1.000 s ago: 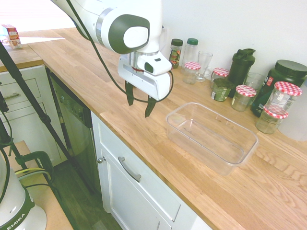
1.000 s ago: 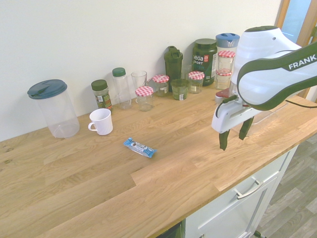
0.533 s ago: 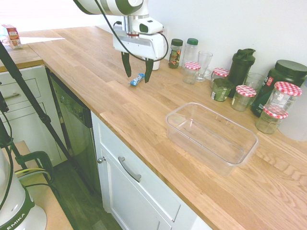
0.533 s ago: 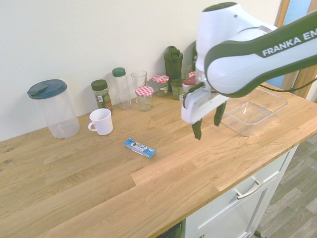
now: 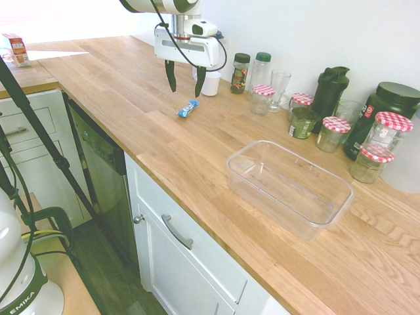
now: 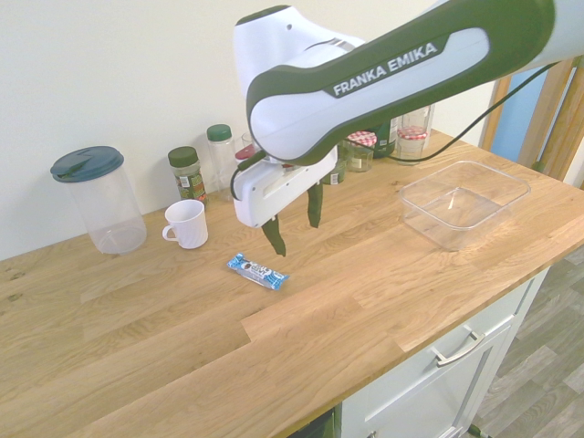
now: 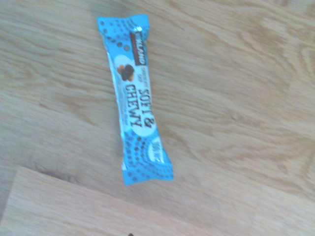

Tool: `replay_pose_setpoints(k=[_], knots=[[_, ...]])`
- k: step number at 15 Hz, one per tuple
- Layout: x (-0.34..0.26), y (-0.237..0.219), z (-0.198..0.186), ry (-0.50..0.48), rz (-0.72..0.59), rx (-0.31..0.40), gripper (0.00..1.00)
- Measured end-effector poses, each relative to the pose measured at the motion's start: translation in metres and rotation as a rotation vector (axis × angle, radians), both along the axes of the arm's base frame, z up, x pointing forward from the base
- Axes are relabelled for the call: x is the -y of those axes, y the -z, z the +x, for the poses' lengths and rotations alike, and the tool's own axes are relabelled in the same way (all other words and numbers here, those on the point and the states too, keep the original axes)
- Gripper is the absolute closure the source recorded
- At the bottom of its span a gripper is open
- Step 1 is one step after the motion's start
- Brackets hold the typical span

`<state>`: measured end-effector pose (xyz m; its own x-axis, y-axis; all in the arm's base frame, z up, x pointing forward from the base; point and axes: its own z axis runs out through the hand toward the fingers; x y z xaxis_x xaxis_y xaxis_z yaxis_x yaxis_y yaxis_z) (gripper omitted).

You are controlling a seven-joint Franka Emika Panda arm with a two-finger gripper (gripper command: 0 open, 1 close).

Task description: Put the protein bar into the container

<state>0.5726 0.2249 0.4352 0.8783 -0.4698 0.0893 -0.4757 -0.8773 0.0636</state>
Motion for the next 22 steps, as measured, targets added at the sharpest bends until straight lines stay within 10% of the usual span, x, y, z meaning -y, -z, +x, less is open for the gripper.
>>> replay_pose_setpoints(k=[20,21,22], knots=[[-0.042,0.090,0.071,-0.113,-0.010,-0.089,0.00],[-0.043,0.094,0.072,-0.114,-0.013,-0.093,1.00],[-0.045,0.099,0.072,-0.116,-0.015,-0.098,1.00]])
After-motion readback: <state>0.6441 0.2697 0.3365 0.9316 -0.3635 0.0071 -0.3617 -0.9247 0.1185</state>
